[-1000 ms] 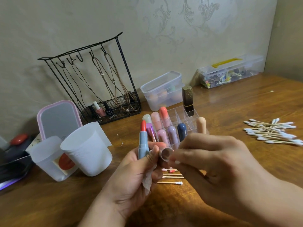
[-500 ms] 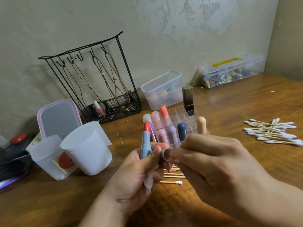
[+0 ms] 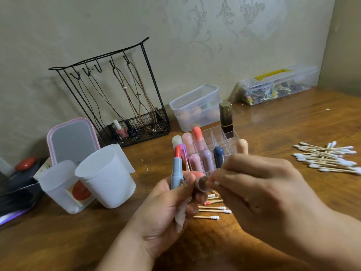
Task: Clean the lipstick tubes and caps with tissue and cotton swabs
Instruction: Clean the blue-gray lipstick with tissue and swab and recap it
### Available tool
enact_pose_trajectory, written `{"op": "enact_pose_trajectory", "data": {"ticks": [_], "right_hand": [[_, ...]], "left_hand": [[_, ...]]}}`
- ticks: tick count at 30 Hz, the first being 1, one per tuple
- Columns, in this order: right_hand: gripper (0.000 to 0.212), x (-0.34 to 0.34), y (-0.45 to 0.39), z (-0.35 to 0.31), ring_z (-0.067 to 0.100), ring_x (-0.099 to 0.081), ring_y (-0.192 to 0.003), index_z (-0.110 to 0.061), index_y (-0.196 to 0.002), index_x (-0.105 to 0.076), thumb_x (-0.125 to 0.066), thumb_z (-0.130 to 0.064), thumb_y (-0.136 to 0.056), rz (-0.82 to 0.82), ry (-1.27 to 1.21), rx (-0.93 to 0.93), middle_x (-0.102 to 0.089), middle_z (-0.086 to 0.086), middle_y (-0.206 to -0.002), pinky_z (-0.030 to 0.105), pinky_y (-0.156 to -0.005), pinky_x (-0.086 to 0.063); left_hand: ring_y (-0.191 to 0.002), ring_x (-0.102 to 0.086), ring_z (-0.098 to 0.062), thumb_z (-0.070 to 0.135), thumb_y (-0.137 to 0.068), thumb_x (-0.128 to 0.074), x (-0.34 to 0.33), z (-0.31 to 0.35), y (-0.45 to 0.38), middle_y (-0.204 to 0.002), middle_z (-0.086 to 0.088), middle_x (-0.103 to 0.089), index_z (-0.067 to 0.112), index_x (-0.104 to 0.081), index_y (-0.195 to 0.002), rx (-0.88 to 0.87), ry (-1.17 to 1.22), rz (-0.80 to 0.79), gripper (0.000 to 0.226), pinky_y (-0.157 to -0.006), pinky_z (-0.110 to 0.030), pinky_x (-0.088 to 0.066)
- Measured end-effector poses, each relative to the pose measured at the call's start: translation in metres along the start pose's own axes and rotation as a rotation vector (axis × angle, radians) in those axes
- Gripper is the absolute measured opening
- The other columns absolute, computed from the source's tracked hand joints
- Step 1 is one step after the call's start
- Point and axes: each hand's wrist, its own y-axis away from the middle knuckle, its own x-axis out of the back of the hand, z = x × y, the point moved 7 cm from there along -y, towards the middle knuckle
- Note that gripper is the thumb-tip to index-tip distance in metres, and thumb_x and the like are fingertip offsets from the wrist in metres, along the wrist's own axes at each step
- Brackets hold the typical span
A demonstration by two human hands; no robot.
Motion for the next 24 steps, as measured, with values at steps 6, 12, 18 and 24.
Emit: {"op": "enact_pose_trajectory", "data": {"ticks": [6, 12, 18, 24], "right_hand": [[0.008, 0.01, 0.001, 0.0, 0.008, -0.059, -0.064, -0.009, -0.084, -0.076, -0.07, -0.012, -0.087, 0.051, -0.268, -0.007, -0.066, 0.0, -0.079, 0.017, -0.062, -0.047], [0.007, 0.009, 0.004, 0.041, 0.004, -0.066, -0.058, -0.023, -0.076, -0.077, -0.078, -0.017, -0.079, -0.017, -0.429, -0.402, -0.071, -0.01, -0.067, 0.017, -0.051, -0.049], [0.017, -0.038, 0.02, 0.041, 0.001, -0.064, -0.08, -0.045, -0.094, -0.072, -0.063, -0.048, -0.08, -0.557, 0.028, -0.391, -0.064, -0.025, -0.082, 0.022, -0.073, -0.054], [0.015, 0.032, -0.002, 0.077, 0.01, -0.054, -0.052, -0.045, -0.059, -0.06, -0.062, -0.056, -0.07, -0.263, 0.252, -0.567, -0.053, -0.02, -0.054, 0.027, -0.052, -0.046]], "left_hand": [[-0.047, -0.054, -0.009, 0.016, -0.071, -0.06, 0.007, 0.013, 0.004, -0.065, -0.011, -0.061, 0.007, -0.072, -0.077, -0.131, -0.068, 0.026, 0.016, -0.035, -0.015, -0.039], [-0.053, -0.056, -0.013, 0.005, -0.078, -0.053, 0.021, 0.032, 0.002, -0.076, -0.018, -0.061, 0.005, -0.072, -0.074, -0.242, 0.087, 0.031, 0.019, -0.032, -0.014, -0.038], [-0.061, -0.06, -0.017, 0.016, -0.049, -0.093, 0.028, 0.036, 0.0, -0.085, -0.02, -0.064, 0.005, -0.071, -0.086, -0.263, 0.107, -0.058, 0.044, -0.035, -0.017, -0.041], [-0.06, -0.06, -0.017, 0.017, -0.051, -0.092, 0.027, 0.034, 0.0, -0.083, -0.018, -0.066, 0.008, -0.071, -0.083, -0.253, 0.048, -0.047, 0.04, -0.035, -0.017, -0.041]]}}
